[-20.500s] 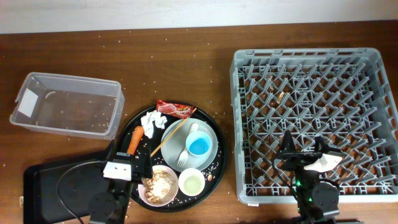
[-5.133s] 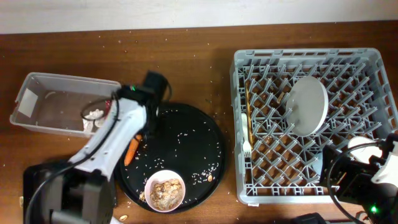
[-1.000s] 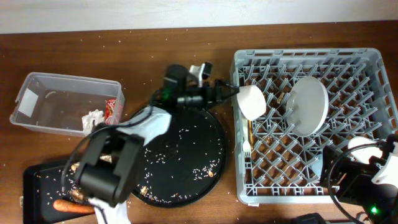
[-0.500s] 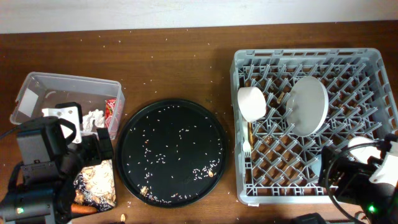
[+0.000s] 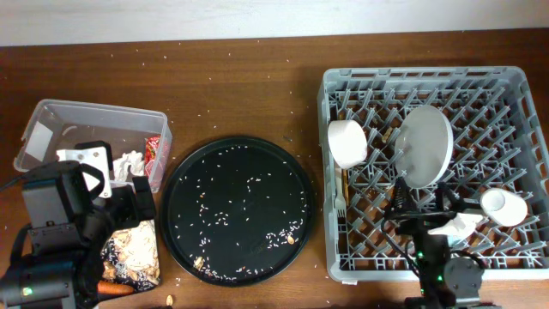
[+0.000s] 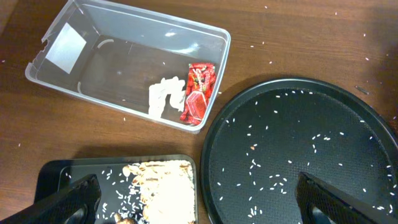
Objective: Sort waste into correct bins and load items into the dishwasher rack
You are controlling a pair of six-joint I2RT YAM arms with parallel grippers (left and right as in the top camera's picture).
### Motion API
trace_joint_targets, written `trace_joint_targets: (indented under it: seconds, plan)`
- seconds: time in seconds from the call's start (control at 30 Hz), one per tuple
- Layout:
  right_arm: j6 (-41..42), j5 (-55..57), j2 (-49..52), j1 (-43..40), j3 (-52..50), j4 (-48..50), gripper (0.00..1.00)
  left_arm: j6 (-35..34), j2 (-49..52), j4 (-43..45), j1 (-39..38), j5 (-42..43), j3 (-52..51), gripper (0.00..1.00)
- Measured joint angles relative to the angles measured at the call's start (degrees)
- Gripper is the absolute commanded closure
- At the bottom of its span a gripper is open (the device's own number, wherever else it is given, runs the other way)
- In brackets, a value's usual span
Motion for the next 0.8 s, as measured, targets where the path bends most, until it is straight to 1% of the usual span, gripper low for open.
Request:
trace_joint_targets:
  seconds: [0.07, 0.13, 0.33, 0.4, 0.47, 0.5, 0.53, 0.57, 0.6, 0.63, 0.7, 0.73, 0.77, 0.8]
  plan:
    - [0.00, -0.04, -0.02, 0.00, -2.89, 1.18, 0.01, 0.00, 0.00, 0.04, 0.00, 0.00, 0.00, 0.01]
    - [0.00, -0.22, -0.11, 0.00, -2.82, -3.04, 0.01, 0.00, 0.00, 0.04, 0.00, 0.00, 0.00, 0.01]
    - [0.00, -0.24, -0.04, 0.00, -2.84, -3.15, 0.01, 0.00, 0.00, 0.09, 0.00, 0.00, 0.00, 0.01]
    - [0.00, -0.24, -0.04, 0.00, -2.84, -3.17, 0.01, 0.00, -0.72, 0.04, -1.73, -0.44, -0.02, 0.01]
    - [0.02, -0.24, -0.04, 0.00, -2.84, -3.17, 0.01, 1.31, -5.84, 0.79, -8.55, -3.30, -0.66, 0.01]
    - [0.02, -0.24, -0.04, 0.00, -2.84, -3.17, 0.01, 1.70, -10.29, 8.02, -10.93, -4.59, -3.69, 0.01]
    - [0.00, -0.26, -0.04, 0.00, -2.84, -3.17, 0.01, 2.14, -16.48, 17.57, -13.20, -5.18, -9.51, 0.01]
    - [-0.02, -0.31, -0.04, 0.00, -2.84, -3.17, 0.01, 2.49, -21.55, 23.93, -13.97, -5.46, -15.87, 0.01]
    - [0.00, -0.39, 0.02, -0.02, -2.84, -3.19, 0.01, 2.62, -25.62, 31.67, -14.29, -5.57, -23.37, 0.01]
    - [0.02, -0.42, 0.04, -0.04, -2.84, -3.15, 0.01, 2.78, -30.40, 36.79, -14.38, -5.33, -31.12, 0.01]
    - [-0.02, -0.46, 0.07, -0.11, -2.84, -3.21, 0.01, 2.99, -45.64, 46.97, -14.53, -4.22, -49.59, 0.01]
    - [-0.02, -0.44, 0.11, -0.11, -2.84, -3.19, 0.01, 3.02, -47.82, 50.84, -14.53, -4.02, -53.57, 0.01]
    - [0.02, -0.46, 0.07, -0.11, -2.84, -3.19, 0.01, 3.04, -50.95, 58.16, -14.53, -3.85, -61.29, 0.01]
    - [0.02, -0.44, 0.09, -0.11, -2.84, -3.17, 0.01, 3.02, -51.17, 62.42, -14.53, -3.82, -65.57, 0.01]
